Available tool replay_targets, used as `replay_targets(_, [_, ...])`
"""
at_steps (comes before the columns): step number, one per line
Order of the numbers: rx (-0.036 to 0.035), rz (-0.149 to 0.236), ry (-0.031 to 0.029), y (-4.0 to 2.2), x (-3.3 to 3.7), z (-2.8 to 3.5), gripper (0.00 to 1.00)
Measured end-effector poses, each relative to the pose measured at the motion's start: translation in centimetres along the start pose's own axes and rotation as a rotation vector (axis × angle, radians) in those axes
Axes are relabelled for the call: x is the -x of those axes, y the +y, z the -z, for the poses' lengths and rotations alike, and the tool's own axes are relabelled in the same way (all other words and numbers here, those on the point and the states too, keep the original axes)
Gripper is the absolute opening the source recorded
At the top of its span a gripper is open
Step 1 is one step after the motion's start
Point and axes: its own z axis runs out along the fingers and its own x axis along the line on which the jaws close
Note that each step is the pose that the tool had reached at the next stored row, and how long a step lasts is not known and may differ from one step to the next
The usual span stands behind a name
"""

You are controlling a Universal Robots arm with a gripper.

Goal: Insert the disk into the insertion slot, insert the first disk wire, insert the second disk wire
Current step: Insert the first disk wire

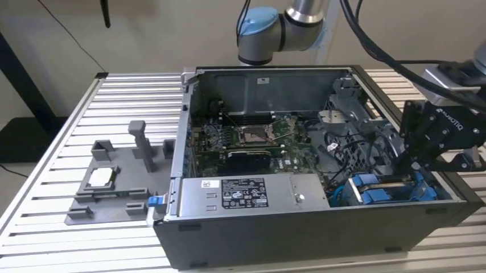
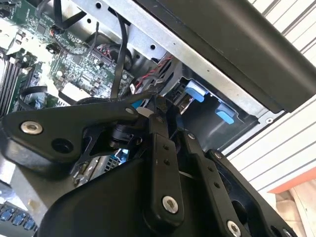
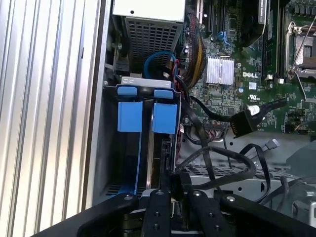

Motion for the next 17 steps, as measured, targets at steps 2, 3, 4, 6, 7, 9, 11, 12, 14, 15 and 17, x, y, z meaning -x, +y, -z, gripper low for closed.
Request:
replay_targets(2, [-0.0006,0.001,-0.0105,0.01,-0.15,0.01,0.19])
replay_targets(3, [-0.0009,0.002,-0.0161,0.01,-0.18,0.02,0.19])
replay_targets(4, [-0.0012,0.003,-0.0198,0.01,-0.19,0.05,0.19])
replay_targets(6, [-0.0023,0.003,-0.0239,0.03,-0.2,0.09,0.19])
replay_targets(7, [-0.0029,0.004,-0.0256,0.05,-0.24,0.1,0.19])
replay_targets(9, [-0.0042,0.004,-0.027,0.09,-0.37,0.11,0.19])
replay_targets(11, [-0.0051,0.004,-0.0276,0.13,-0.64,0.13,0.19])
replay_targets(12, [-0.0053,0.004,-0.0281,0.14,-0.85,0.15,0.19])
replay_targets(14, [-0.0062,0.004,-0.0289,0.16,-1.05,0.16,0.19])
replay_targets(15, [-0.0087,0.005,-0.0295,0.18,-1.06,0.13,0.19])
replay_targets(17, [-0.0149,0.006,-0.0336,0.21,-1.06,0.12,0.19])
